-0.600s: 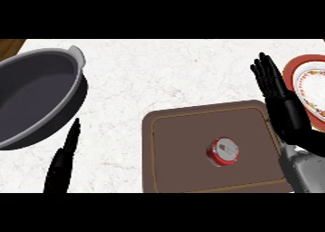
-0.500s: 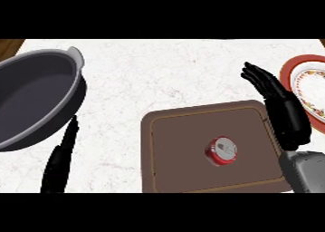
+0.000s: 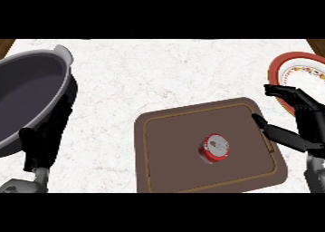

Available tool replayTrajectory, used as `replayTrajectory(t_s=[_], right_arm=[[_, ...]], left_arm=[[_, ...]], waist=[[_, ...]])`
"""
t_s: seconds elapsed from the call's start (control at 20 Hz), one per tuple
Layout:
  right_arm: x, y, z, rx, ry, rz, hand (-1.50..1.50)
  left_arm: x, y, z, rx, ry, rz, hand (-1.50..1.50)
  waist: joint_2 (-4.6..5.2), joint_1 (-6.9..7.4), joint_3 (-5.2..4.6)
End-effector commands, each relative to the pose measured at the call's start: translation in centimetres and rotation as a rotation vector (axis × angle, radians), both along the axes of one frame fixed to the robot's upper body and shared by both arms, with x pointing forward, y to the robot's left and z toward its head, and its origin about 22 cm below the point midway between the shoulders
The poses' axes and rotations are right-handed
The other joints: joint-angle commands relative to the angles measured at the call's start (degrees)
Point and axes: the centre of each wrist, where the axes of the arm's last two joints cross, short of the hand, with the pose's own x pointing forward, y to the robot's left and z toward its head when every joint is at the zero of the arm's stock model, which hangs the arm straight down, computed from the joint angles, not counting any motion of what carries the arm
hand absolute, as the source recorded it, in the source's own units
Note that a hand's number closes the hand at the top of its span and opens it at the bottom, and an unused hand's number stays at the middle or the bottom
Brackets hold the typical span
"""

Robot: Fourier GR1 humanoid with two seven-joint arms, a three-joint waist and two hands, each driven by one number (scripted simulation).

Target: Pick the can from the tray and place it in the plate

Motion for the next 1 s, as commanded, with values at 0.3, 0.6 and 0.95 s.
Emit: replayTrajectory(t_s=[0.3,0.6,0.95], right_arm=[[-7.8,0.6,-3.6,-0.235,0.052,0.115,-1.50],[-6.1,-0.1,2.1,-0.377,0.125,0.111,-1.50],[-7.4,3.4,2.2,-0.489,0.285,0.168,-1.50]], left_arm=[[2.2,1.1,1.5,-0.046,0.026,-0.023,0.00],[3.2,-0.6,3.1,-0.045,0.041,-0.052,0.00],[3.1,0.9,1.1,-0.052,0.045,-0.044,0.00]], waist=[[-0.09,0.75,0.06],[0.05,1.77,0.11],[0.19,1.93,0.09]])
